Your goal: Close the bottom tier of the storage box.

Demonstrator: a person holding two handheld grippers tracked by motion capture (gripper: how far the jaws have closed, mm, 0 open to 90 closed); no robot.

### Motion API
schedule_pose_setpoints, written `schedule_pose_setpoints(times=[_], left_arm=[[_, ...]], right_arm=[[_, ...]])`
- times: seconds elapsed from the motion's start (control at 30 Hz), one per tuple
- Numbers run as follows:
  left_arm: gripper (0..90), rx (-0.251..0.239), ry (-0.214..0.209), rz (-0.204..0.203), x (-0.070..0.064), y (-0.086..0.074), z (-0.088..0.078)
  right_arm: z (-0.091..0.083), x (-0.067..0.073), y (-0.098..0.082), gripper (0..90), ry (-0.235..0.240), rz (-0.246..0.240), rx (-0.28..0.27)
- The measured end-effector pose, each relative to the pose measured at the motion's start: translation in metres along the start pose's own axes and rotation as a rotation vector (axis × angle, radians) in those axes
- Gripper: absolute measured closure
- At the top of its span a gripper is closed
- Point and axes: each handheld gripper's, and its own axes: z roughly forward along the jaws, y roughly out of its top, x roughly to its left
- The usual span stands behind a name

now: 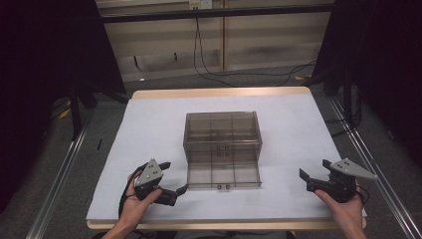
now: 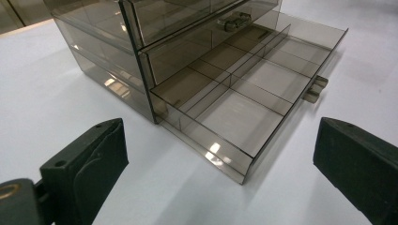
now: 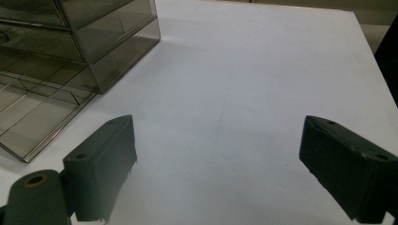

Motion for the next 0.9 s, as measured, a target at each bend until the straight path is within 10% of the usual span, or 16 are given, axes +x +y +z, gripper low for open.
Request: schedule_pose_setpoints(times=[0.9], left_arm=[[3.3, -0.006, -0.002, -0.01, 0.0, 0.0, 0.0]], right_arm=[[-0.006, 0.028, 0.006, 41.6, 0.27, -0.011, -0.005]])
